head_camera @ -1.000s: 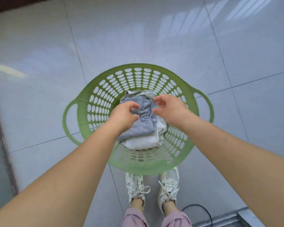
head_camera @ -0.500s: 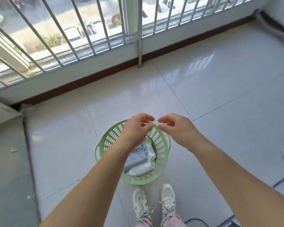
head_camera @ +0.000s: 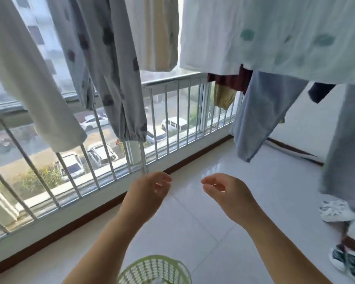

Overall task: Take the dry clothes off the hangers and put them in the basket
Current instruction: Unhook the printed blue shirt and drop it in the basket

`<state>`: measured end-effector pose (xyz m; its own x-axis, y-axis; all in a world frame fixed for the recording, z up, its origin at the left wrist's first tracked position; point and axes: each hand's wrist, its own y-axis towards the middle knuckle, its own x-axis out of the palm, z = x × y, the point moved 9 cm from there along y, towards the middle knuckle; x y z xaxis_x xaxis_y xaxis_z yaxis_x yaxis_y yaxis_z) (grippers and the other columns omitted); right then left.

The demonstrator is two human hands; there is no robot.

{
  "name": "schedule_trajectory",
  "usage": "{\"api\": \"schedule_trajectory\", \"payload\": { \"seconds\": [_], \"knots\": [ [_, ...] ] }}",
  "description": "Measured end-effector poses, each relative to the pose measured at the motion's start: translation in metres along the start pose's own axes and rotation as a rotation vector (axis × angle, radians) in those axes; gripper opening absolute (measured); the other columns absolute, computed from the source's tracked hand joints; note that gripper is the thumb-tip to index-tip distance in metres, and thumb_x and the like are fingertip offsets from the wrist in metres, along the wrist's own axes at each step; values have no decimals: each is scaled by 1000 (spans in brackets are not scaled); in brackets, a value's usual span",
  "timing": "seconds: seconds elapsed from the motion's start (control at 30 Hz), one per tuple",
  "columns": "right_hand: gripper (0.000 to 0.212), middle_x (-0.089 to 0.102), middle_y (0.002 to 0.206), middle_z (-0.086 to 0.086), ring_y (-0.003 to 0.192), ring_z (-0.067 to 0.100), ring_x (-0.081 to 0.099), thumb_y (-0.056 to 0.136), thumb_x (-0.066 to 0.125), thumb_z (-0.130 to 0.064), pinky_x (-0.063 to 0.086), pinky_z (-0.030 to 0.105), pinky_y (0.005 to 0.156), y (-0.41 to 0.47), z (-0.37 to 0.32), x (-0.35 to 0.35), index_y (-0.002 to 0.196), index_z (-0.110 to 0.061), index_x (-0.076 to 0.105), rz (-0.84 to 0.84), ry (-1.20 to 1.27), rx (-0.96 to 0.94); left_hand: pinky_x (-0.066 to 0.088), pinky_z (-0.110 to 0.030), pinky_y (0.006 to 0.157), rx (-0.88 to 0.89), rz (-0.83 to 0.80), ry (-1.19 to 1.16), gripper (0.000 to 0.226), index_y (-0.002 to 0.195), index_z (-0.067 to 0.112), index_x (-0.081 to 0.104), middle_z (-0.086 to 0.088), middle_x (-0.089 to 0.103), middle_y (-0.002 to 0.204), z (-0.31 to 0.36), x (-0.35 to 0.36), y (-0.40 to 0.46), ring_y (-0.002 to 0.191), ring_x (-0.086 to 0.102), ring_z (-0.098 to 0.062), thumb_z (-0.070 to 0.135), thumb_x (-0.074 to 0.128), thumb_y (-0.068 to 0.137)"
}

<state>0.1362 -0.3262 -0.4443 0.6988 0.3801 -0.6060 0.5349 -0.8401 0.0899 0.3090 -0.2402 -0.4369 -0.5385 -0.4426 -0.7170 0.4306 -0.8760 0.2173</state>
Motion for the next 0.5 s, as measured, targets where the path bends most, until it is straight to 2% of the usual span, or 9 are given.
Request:
{"api": "schedule_trajectory", "payload": {
  "seconds": [0.03, 0.1, 0.13, 0.23, 0.27, 0.4, 0.5],
  "knots": [
    [16, 64, 89, -14, 81, -8, 56, 90, 58, -23, 41, -2, 62, 0, -8, -15, 104, -21, 66, 35, -11, -25, 45, -6, 69, 19, 17, 12, 14, 97, 24, 67, 19, 61, 79, 9, -8, 4, 70, 57, 7, 17, 62, 87],
    [15, 61, 84, -20, 80, -11, 54, 91, 57, -23, 39, -3, 62, -2, -29, -53, 103, -21, 66, 129, -18, -81, 40, -2, 63, 71, 73, 11, 15, 99, 25, 66, 22, 58, 77, 37, -28, 12, 69, 57, 8, 17, 62, 87],
    [15, 60, 83, -21, 80, -12, 54, 91, 57, -24, 39, -4, 62, -4, -38, -70, 103, -21, 66, 168, -19, -105, 42, -4, 66, 94, 94, 10, 17, 101, 25, 65, 20, 60, 78, 50, -37, 15, 70, 59, 5, 18, 62, 86],
    [18, 62, 88, -18, 80, -12, 55, 91, 56, -24, 38, -4, 63, -8, -74, -115, 106, -22, 66, 271, -34, -228, 54, -25, 76, 177, 150, -11, 25, 110, 27, 60, 17, 63, 82, 97, -64, 25, 71, 64, -2, 19, 61, 87],
    [18, 63, 89, -17, 81, -12, 56, 91, 57, -24, 38, -4, 63, -10, -88, -132, 107, -22, 66, 312, -32, -274, 55, -27, 76, 212, 186, -20, 27, 113, 28, 58, 16, 63, 82, 117, -76, 29, 71, 64, -2, 20, 61, 87],
    [19, 62, 90, -20, 83, -10, 57, 88, 61, -21, 40, -4, 67, -19, -143, -190, 106, -22, 66, 456, -53, -453, 51, -20, 73, 361, 302, -37, 38, 122, 27, 50, 21, 58, 80, 188, -115, 41, 71, 62, 1, 21, 60, 86],
    [22, 63, 99, -16, 85, -10, 57, 88, 60, -24, 44, -2, 73, -23, -179, -224, 110, -22, 64, 514, -113, -569, 44, -5, 65, 438, 357, -42, 44, 127, 27, 45, 24, 54, 80, 232, -139, 47, 69, 59, 6, 23, 60, 86]
  ]
}}
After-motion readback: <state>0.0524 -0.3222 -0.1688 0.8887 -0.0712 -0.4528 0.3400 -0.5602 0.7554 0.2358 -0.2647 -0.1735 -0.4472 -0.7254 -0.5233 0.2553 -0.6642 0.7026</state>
